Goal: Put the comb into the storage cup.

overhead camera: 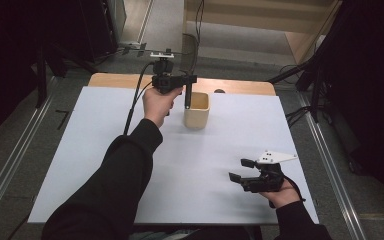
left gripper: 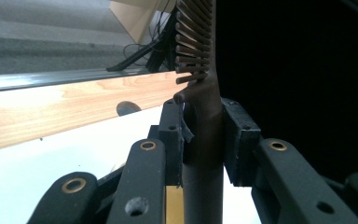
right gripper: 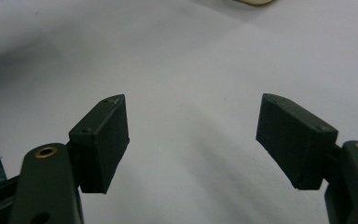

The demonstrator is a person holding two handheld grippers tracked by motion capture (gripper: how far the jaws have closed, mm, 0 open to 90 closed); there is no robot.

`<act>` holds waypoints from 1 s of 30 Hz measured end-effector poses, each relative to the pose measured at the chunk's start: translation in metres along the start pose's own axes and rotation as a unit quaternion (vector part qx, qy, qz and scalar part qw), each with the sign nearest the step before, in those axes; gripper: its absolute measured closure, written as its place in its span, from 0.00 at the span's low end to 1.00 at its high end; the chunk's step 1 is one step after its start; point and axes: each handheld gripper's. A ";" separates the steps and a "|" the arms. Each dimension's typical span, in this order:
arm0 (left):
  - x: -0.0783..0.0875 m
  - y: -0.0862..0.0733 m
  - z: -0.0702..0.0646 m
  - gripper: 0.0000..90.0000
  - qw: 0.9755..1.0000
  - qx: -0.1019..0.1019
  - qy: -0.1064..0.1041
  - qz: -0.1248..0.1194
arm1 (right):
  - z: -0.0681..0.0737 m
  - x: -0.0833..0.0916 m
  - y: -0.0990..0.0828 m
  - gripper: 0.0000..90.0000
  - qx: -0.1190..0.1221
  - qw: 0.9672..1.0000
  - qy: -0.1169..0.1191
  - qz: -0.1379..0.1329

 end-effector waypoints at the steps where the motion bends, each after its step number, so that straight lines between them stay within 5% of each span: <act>1: -0.003 0.002 -0.001 0.81 1.000 -0.004 0.003 0.003 | 0.001 0.000 0.000 0.26 0.000 1.000 0.002 0.002; 8: -0.015 0.009 -0.007 0.81 1.000 -0.020 0.008 -0.001 | 0.000 0.000 0.000 0.26 -0.001 1.000 0.001 -0.002; 30: -0.037 0.001 0.004 0.81 0.999 -0.033 0.021 0.000 | -0.001 0.000 0.002 0.26 0.002 1.000 0.004 -0.007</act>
Point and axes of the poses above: each handheld gripper's, and its own axes: x roughly backward along the jaws, y roughly out of its top, z roughly to its left, and after that the axes turned 2 degrees about x, right-handed
